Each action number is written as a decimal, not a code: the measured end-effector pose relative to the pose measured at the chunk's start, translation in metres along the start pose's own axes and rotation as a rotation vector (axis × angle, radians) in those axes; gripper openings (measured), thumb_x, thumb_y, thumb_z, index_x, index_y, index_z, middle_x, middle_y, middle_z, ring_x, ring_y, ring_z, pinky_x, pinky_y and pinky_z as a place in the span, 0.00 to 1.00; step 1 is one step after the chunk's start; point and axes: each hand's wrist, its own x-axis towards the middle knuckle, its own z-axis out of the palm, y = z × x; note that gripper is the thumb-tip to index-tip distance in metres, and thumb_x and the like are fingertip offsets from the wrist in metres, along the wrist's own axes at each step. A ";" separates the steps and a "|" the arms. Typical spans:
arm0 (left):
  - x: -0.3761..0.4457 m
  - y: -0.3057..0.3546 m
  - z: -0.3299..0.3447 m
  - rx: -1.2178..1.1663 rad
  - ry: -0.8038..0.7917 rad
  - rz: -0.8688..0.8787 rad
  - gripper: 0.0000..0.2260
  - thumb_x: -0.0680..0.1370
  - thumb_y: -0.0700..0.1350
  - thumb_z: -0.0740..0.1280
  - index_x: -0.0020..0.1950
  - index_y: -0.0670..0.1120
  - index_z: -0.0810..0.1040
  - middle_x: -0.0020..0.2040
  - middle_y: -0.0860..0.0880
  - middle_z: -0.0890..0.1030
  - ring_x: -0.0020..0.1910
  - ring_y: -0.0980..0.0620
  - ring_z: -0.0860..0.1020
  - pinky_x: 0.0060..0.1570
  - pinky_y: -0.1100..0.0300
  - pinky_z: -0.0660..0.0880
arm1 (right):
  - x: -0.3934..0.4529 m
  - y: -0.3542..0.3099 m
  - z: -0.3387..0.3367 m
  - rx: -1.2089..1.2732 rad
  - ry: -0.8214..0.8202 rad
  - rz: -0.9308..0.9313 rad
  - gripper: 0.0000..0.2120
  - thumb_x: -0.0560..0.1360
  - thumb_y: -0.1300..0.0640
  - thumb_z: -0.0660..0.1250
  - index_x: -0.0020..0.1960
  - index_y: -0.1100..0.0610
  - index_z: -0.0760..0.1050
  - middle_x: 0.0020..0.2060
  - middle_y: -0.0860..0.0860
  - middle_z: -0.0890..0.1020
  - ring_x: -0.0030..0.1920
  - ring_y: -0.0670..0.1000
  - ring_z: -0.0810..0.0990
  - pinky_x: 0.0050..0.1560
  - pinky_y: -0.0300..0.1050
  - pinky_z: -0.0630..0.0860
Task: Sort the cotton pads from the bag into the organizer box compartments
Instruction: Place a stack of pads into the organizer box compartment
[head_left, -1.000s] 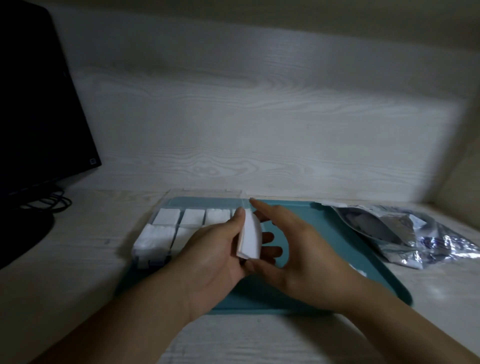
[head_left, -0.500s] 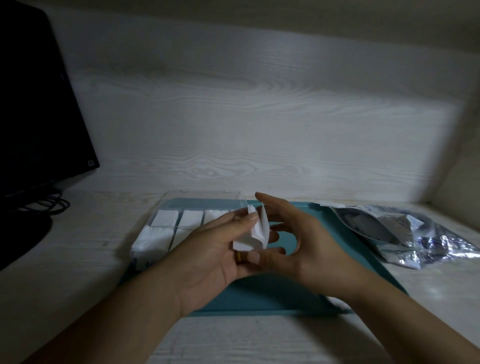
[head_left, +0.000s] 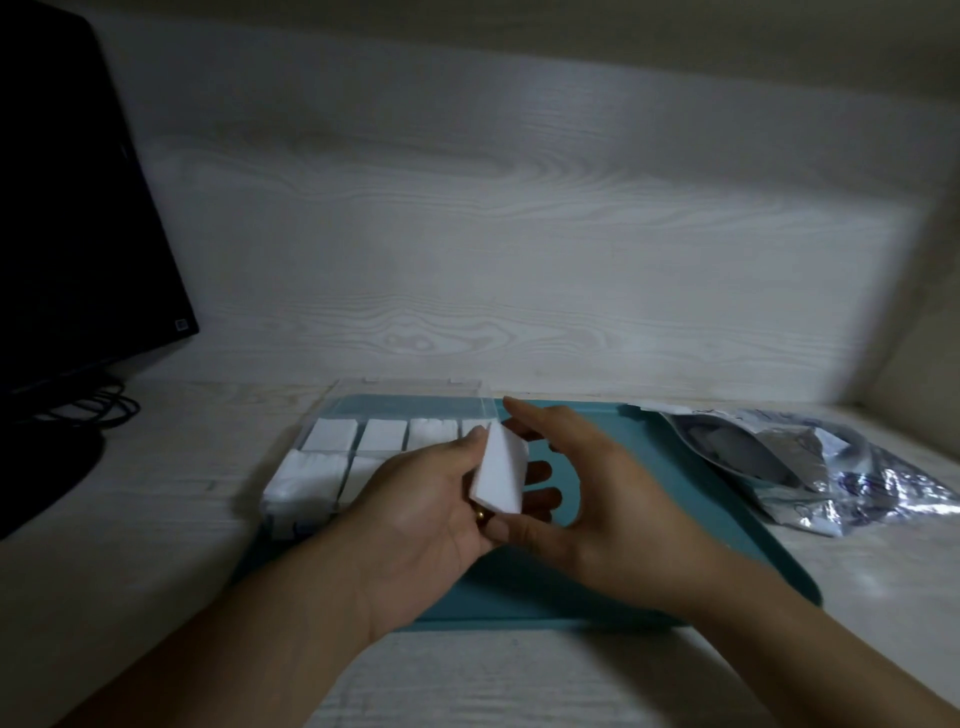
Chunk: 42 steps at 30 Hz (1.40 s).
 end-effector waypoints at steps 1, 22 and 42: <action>0.000 0.000 0.000 -0.003 -0.001 -0.001 0.16 0.84 0.47 0.56 0.64 0.41 0.77 0.54 0.38 0.84 0.50 0.43 0.85 0.41 0.55 0.82 | 0.000 0.000 0.001 -0.024 -0.001 -0.023 0.43 0.69 0.43 0.75 0.77 0.45 0.57 0.64 0.38 0.71 0.64 0.35 0.68 0.60 0.21 0.61; 0.004 -0.006 -0.004 0.239 0.070 0.120 0.15 0.80 0.47 0.64 0.63 0.41 0.79 0.53 0.39 0.85 0.51 0.43 0.84 0.51 0.49 0.80 | -0.001 0.001 0.001 -0.096 0.113 -0.038 0.33 0.69 0.41 0.73 0.70 0.46 0.65 0.61 0.41 0.74 0.60 0.41 0.73 0.61 0.37 0.71; 0.002 -0.001 -0.005 0.144 0.053 0.074 0.15 0.77 0.47 0.66 0.61 0.41 0.81 0.56 0.39 0.84 0.53 0.44 0.84 0.50 0.54 0.80 | 0.002 -0.005 -0.003 0.134 0.127 -0.087 0.14 0.67 0.54 0.78 0.46 0.52 0.74 0.52 0.44 0.77 0.55 0.46 0.77 0.53 0.40 0.74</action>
